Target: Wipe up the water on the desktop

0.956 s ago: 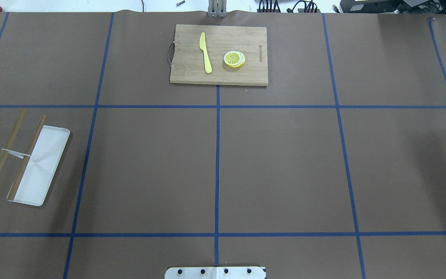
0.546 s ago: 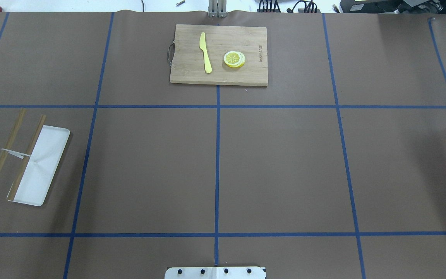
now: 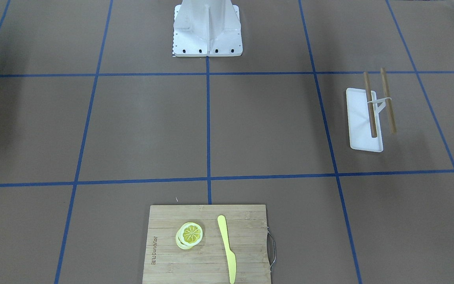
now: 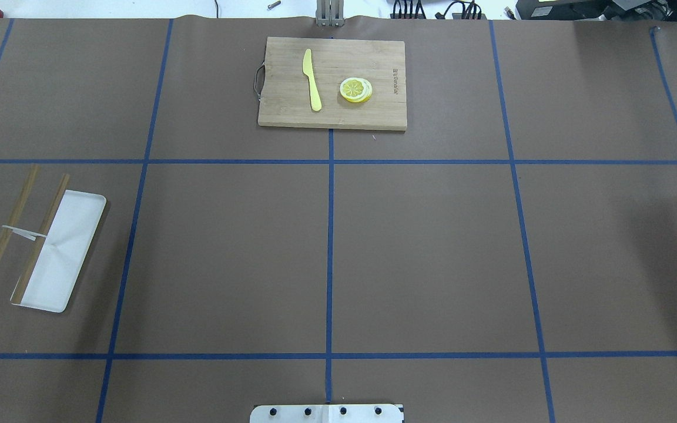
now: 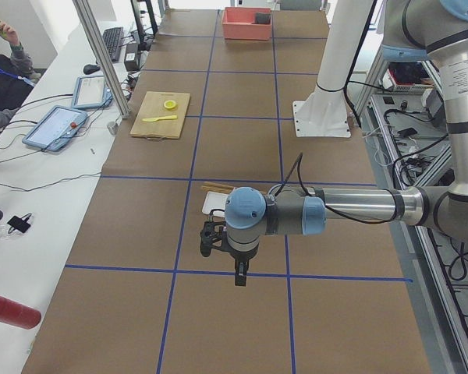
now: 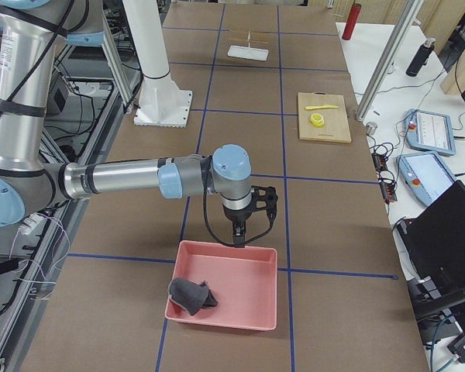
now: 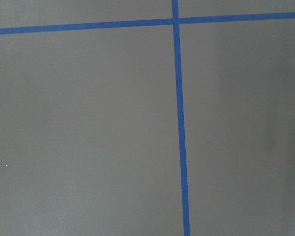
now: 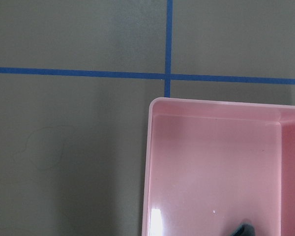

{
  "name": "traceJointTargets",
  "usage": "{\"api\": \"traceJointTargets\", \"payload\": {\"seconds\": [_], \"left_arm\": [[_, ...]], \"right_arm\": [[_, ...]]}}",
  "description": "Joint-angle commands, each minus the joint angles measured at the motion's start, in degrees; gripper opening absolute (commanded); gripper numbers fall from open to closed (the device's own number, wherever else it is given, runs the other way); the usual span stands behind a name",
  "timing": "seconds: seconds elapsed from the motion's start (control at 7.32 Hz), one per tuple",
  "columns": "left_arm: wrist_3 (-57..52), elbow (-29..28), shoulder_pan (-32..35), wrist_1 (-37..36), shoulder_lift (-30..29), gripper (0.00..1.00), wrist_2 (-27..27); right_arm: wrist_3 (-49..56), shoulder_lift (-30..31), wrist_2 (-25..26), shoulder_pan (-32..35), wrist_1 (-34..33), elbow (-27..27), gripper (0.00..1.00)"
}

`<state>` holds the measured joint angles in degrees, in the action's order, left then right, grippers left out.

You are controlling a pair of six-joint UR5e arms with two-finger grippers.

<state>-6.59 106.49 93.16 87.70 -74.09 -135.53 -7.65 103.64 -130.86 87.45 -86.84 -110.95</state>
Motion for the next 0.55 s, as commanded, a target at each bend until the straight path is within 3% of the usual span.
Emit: {"api": "traceJointTargets", "payload": {"seconds": [0.0, 0.41], "left_arm": [[-0.1, -0.1, 0.0, -0.1, 0.0, 0.99, 0.0], [-0.1, -0.4, 0.0, -0.1, 0.0, 0.99, 0.0]], "right_arm": [[0.0, 0.0, -0.2, 0.0, 0.0, -0.1, 1.0], [0.0, 0.0, -0.3, 0.0, 0.0, -0.2, 1.0]]}}
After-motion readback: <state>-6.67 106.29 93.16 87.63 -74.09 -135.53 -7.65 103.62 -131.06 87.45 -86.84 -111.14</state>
